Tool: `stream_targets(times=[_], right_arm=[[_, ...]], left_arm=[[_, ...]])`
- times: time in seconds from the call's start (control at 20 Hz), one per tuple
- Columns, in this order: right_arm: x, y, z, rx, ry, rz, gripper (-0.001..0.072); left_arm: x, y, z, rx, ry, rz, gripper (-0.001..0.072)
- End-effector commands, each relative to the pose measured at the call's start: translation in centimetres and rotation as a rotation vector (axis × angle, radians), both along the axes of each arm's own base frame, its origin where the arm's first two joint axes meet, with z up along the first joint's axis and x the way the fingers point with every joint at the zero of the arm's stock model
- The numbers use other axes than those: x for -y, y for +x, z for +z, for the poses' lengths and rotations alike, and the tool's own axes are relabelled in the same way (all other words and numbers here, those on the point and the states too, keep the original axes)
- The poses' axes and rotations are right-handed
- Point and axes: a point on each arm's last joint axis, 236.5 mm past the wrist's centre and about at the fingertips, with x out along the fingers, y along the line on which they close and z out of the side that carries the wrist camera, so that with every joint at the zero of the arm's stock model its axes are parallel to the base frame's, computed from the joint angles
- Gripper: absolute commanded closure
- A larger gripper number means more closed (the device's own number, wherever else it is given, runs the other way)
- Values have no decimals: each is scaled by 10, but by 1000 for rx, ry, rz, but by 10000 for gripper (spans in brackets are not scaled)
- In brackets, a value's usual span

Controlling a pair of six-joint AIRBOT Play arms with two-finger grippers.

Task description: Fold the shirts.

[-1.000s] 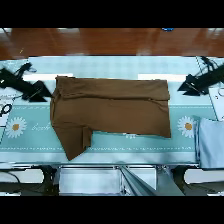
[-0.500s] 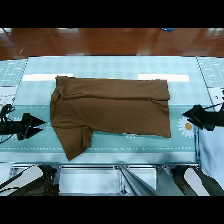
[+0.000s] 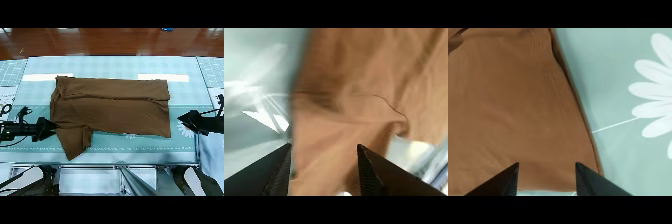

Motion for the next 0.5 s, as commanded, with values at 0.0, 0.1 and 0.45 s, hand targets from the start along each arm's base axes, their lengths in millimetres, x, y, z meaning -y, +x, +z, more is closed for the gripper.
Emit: stream_targets(times=[0.0,0.1,0.45], right_arm=[[-2,-1,0,1,5,4,294],[-1,-1,1,2,4,5,294],[55,-50,-11,-194,-140,-47,295]], left_arm=[[17,9,-13,-3,1,-31,200],[30,15,-15,5,-10,-51,219],[27,15,-5,-12,-42,-46,683]])
